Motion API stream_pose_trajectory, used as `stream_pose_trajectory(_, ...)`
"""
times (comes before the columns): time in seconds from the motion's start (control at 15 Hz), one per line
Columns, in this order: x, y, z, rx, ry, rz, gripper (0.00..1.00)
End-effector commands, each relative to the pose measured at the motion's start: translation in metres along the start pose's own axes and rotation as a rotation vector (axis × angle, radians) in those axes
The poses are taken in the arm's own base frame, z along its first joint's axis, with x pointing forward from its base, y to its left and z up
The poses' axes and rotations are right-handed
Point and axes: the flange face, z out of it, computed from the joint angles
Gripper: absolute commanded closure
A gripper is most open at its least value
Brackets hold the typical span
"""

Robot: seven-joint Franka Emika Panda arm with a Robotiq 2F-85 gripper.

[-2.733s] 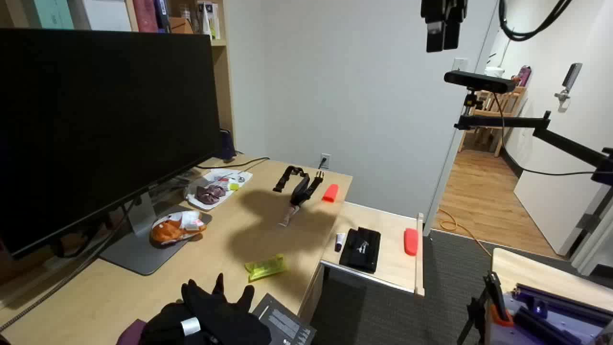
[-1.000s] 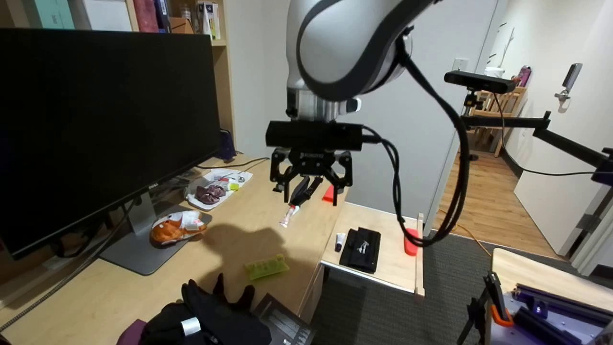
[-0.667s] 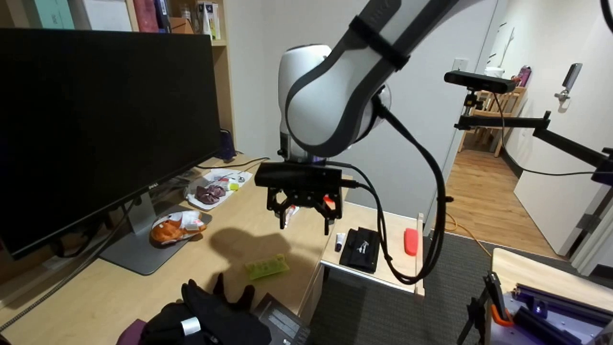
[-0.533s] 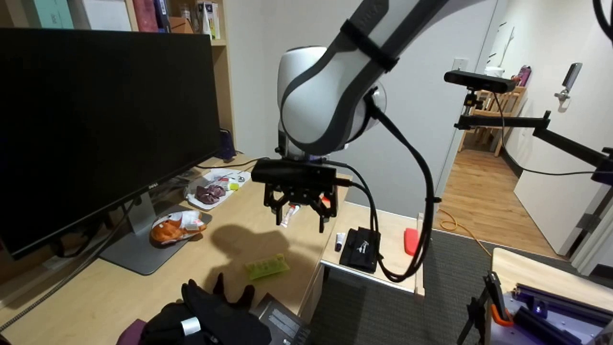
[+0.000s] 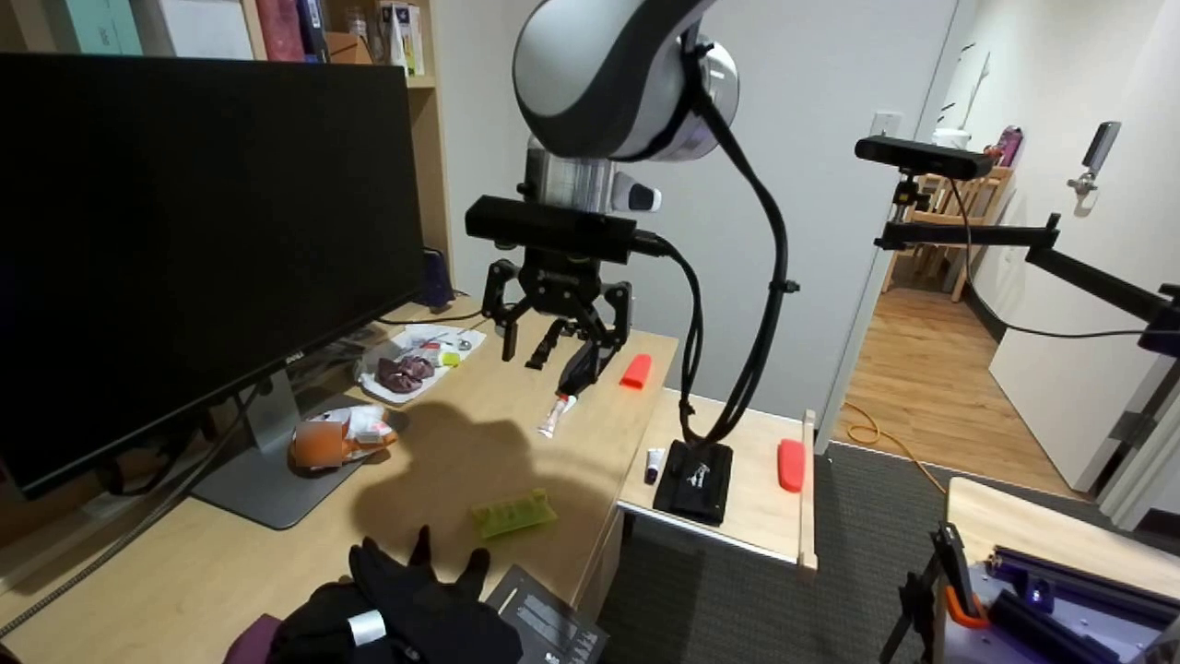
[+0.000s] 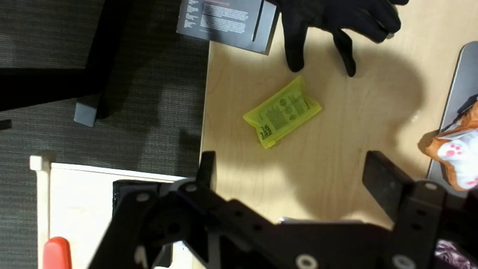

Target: Place the yellow paper on the desk shelf

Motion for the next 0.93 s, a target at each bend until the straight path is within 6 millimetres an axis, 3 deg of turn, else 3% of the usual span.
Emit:
stream_pose_trajectory(0.0, -0.006, -0.009, 0.048, 0.008, 0.028, 0.121, 0.0)
stream_pose_trajectory(0.53, -0.018, -0.035, 0.193, 0.039, 0.123, 0.392, 0.0)
stream_pose_trajectory(0.87, -0.007, -0.047, 0.231, 0.048, 0.166, 0.513, 0.0)
